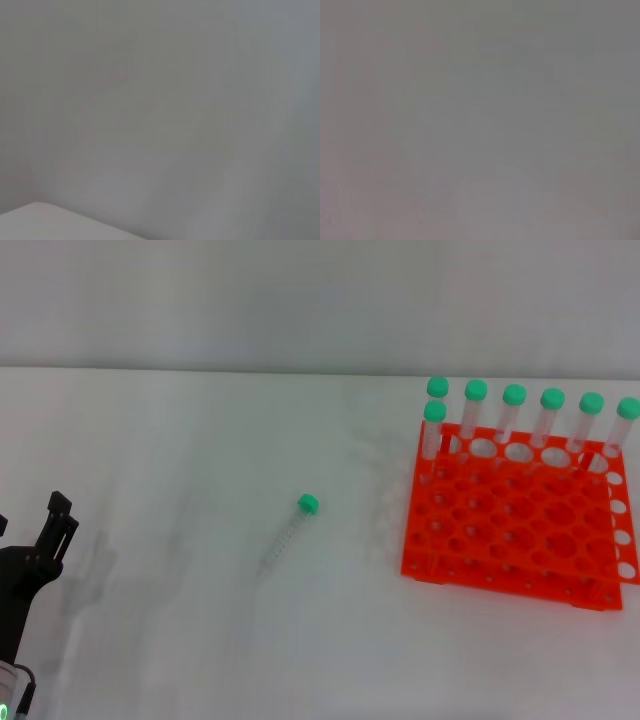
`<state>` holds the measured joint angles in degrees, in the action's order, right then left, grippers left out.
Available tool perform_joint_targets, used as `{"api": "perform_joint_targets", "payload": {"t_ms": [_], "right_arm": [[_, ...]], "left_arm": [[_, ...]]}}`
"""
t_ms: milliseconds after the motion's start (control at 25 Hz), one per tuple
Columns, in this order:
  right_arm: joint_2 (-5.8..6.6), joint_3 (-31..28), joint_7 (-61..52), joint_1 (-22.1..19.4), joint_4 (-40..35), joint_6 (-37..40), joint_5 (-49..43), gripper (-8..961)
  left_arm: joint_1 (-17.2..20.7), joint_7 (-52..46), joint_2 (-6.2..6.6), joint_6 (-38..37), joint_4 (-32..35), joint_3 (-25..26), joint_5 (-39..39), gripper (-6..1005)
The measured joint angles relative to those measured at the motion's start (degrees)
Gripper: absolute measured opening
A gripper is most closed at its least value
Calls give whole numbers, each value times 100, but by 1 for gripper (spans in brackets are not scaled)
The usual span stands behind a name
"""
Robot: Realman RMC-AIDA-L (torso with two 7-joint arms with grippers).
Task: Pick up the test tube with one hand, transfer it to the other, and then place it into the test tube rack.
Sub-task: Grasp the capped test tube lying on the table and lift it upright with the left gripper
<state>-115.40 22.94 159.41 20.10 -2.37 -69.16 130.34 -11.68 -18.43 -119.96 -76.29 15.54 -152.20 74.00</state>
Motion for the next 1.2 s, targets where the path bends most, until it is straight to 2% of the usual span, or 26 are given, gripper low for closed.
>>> {"api": "perform_joint_targets", "payload": {"t_ms": [400,520,760,840,1080,1160,1200], "right_arm": [[9,-27,-12,-33,-48,15,5,827],[15,-36,0,-21,-51,22,6,828],[18,-40,9,-5,-62,33,7,828],[18,-27,9,3,-63,35,3,828],[18,-13,11,10,-81,17,0,828],[18,-8,9,16,-119,16,0,827],[18,-5,7,19,-133,15,0,827]], "left_arm": [[-144,-69,-1,17,44,-244,-3,894],[-197,-369,-1,120,45,-243,7,895],[-638,-1056,84,162,-63,-299,-95,895],[-932,-1743,129,265,-425,-299,-344,895],[-2015,-4895,214,263,-2349,-311,-2207,895],[-2334,-5774,305,131,-2860,-421,-2721,894],[-2486,-6246,372,52,-3088,-631,-2882,894]]}}
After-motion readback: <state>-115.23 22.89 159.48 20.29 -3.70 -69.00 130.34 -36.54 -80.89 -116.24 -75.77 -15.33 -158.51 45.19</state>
